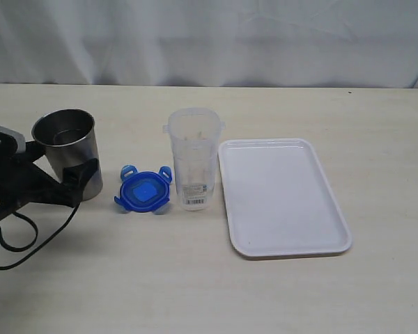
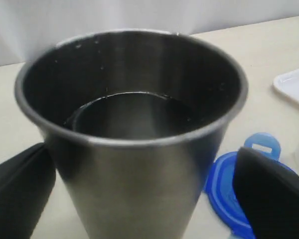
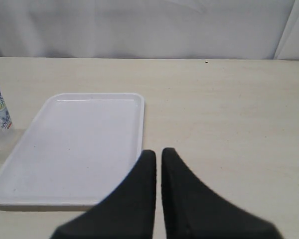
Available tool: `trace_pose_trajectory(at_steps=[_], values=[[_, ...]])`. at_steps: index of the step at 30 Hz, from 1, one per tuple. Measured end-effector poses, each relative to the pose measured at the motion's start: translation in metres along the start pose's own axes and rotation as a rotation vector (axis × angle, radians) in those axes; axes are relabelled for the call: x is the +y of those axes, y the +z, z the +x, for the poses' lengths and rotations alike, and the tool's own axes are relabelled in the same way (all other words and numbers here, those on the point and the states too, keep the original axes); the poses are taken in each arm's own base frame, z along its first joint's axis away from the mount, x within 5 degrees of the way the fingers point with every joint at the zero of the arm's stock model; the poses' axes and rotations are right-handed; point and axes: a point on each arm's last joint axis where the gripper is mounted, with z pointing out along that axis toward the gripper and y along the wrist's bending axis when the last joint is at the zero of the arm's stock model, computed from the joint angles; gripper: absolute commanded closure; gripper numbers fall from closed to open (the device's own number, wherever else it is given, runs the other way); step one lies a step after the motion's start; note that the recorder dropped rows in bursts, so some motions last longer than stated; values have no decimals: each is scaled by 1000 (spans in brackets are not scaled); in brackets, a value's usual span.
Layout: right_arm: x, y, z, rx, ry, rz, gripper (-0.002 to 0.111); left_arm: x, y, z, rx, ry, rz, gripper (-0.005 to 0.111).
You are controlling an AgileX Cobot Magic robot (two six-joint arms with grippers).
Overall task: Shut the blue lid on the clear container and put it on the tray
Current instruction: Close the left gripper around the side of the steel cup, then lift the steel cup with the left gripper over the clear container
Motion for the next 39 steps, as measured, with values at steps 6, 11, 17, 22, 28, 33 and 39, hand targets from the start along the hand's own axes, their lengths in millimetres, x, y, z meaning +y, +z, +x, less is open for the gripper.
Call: trace_pose_trajectory(at_steps=[6, 11, 17, 22, 28, 33, 39], values=[[0, 0, 0, 0, 0, 0, 104, 2, 9, 9, 19, -11, 4, 18], [0, 0, 0, 0, 0, 0, 104, 2, 9, 6, -20, -11, 6, 18], [0, 0, 0, 0, 0, 0, 104, 2, 9, 4, -37, -8, 5, 18], [0, 0, 0, 0, 0, 0, 104, 2, 9, 4, -44, -9, 4, 18], [0, 0, 0, 0, 0, 0, 104, 5, 10, 3, -49, -6, -19, 18], [0, 0, 0, 0, 0, 0, 104, 6, 14, -1, -67, 2, -20, 18], [0, 0, 0, 0, 0, 0, 104, 5, 14, -2, -69, -13, -4, 18]])
